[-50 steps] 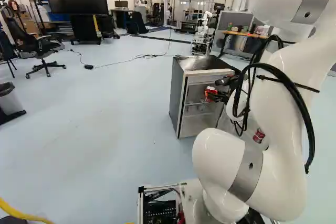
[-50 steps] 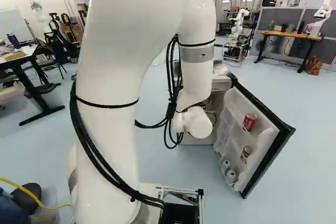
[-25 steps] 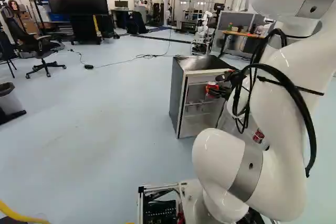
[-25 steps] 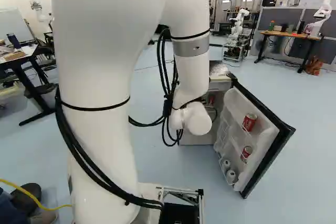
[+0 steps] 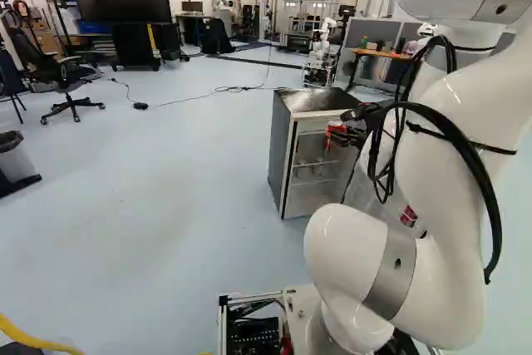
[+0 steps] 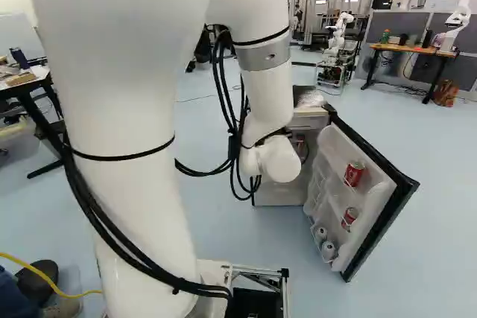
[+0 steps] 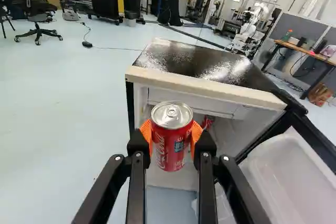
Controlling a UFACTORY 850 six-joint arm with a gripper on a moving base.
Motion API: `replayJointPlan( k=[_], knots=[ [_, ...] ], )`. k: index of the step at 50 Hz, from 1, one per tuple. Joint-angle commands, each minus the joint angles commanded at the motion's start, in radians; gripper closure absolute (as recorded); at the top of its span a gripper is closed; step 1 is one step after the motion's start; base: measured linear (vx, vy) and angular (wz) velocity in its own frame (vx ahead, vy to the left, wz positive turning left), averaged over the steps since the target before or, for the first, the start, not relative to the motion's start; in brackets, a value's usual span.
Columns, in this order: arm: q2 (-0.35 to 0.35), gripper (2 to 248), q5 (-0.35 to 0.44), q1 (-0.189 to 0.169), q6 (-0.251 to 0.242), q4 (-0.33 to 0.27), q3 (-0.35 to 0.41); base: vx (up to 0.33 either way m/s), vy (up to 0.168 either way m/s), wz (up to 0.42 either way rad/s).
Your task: Grab a drink from the fridge
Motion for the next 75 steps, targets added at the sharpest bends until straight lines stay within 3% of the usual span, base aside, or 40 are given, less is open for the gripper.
replayJointPlan(
  k=[21, 38, 75],
  knots=[
    [0.026, 158, 0.000, 0.032, 0.000, 0.025, -0.038, 0.000, 0.000, 0.000],
    [0.041, 158, 0.000, 0.064, 0.000, 0.086, -0.073, 0.000, 0.000, 0.000],
    [-0.018, 158, 0.000, 0.130, 0.000, 0.235, -0.158, 0.000, 0.000, 0.000]
  ],
)
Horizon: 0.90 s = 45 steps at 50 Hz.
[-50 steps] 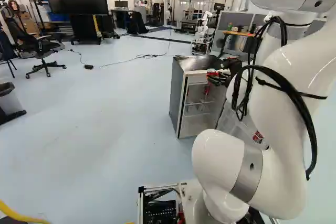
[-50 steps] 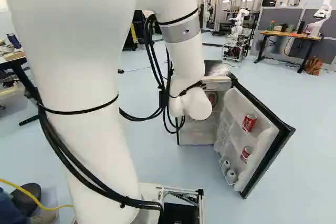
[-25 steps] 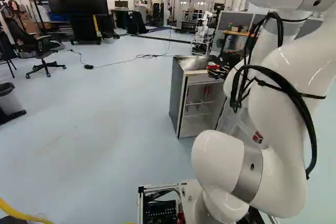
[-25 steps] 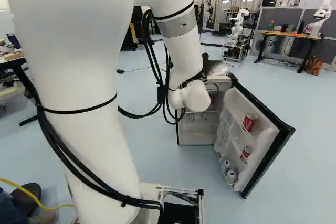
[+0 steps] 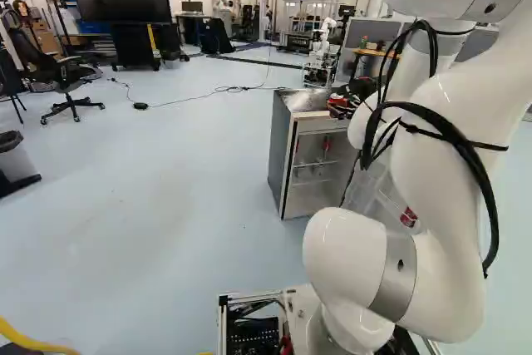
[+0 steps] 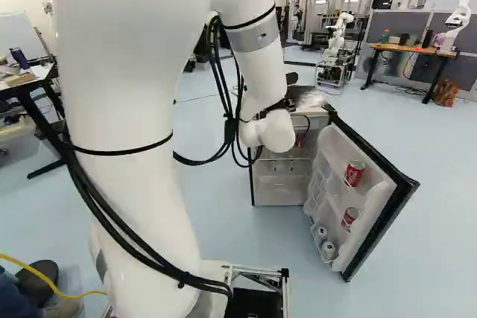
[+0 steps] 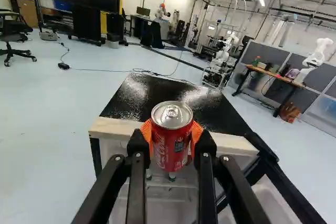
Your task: Grab a drink from the fridge
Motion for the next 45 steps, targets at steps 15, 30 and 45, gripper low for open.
replayJointPlan(
  k=[15, 30, 45],
  knots=[
    [0.001, 158, 0.000, 0.025, 0.000, 0.019, -0.036, 0.000, 0.000, 0.000],
    [-0.023, 158, -0.001, 0.050, 0.000, 0.035, -0.073, 0.000, 0.000, 0.000],
    [-0.053, 158, -0.013, 0.074, 0.000, 0.055, -0.110, 0.000, 0.000, 0.000]
  ],
)
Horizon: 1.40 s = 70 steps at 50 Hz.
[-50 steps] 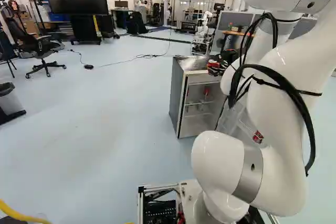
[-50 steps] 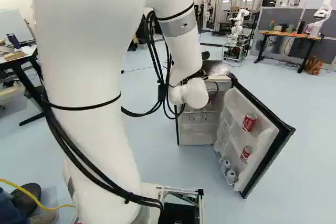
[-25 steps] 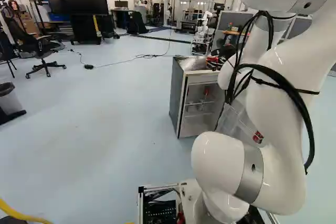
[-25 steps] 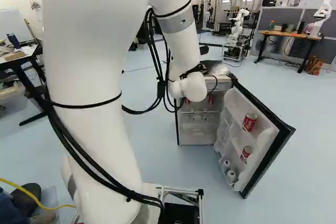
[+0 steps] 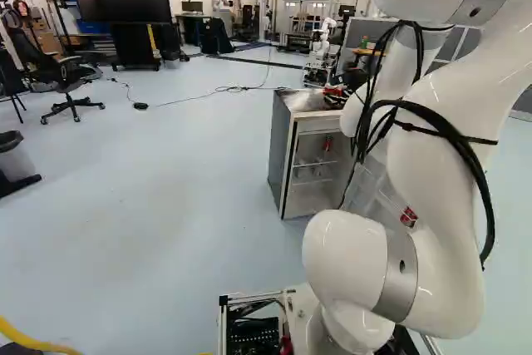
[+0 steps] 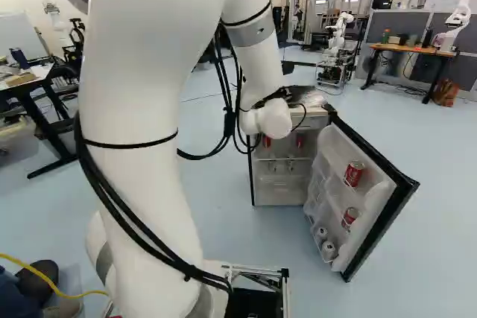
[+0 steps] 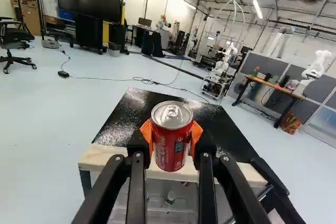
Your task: Grab a drink from the fridge
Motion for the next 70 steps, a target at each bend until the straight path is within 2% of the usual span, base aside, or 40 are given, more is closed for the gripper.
replayJointPlan(
  k=[70],
  knots=[
    [-0.141, 158, -0.166, 0.104, 0.000, 0.123, -0.176, 0.000, 0.000, 0.000]
  ],
)
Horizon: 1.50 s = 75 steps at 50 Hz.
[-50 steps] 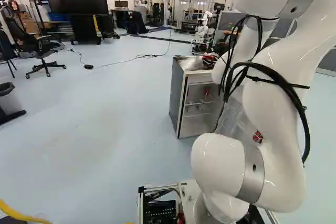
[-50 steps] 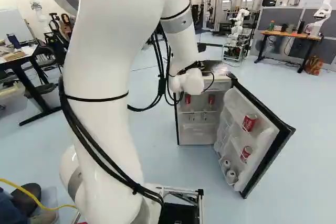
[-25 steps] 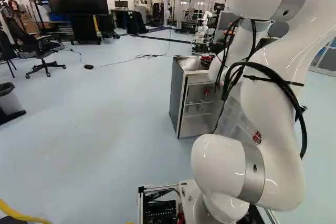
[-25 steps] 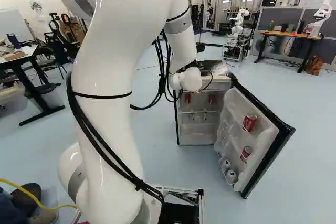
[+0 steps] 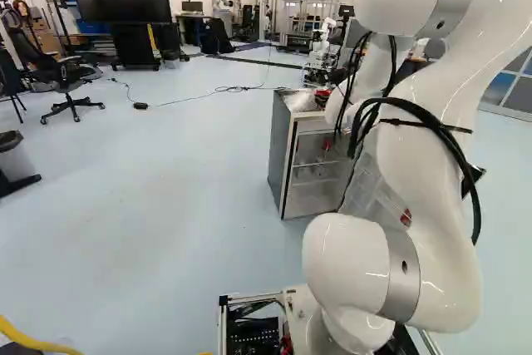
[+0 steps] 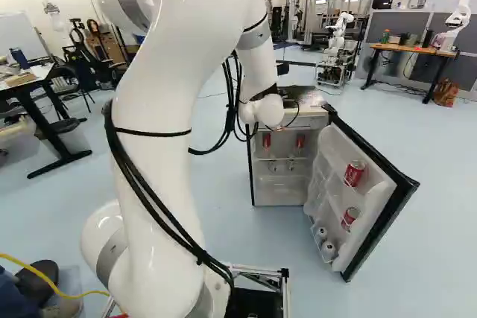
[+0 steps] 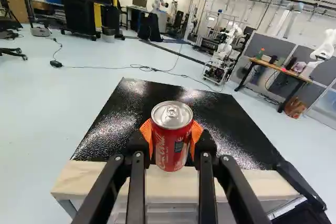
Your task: Grab a drink from the fridge
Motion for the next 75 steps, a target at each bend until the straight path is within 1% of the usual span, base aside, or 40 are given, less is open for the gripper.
replayJointPlan(
  k=[19, 70, 71, 75],
  knots=[
    [-0.032, 158, -0.034, 0.021, 0.000, 0.028, -0.041, 0.000, 0.000, 0.000],
    [-0.033, 157, -0.035, 0.023, 0.000, 0.029, -0.043, 0.000, 0.000, 0.000],
    [-0.033, 131, -0.035, 0.023, 0.000, 0.029, -0.043, 0.000, 0.000, 0.000],
    [-0.033, 131, -0.035, 0.023, 0.000, 0.029, -0.043, 0.000, 0.000, 0.000]
  ],
)
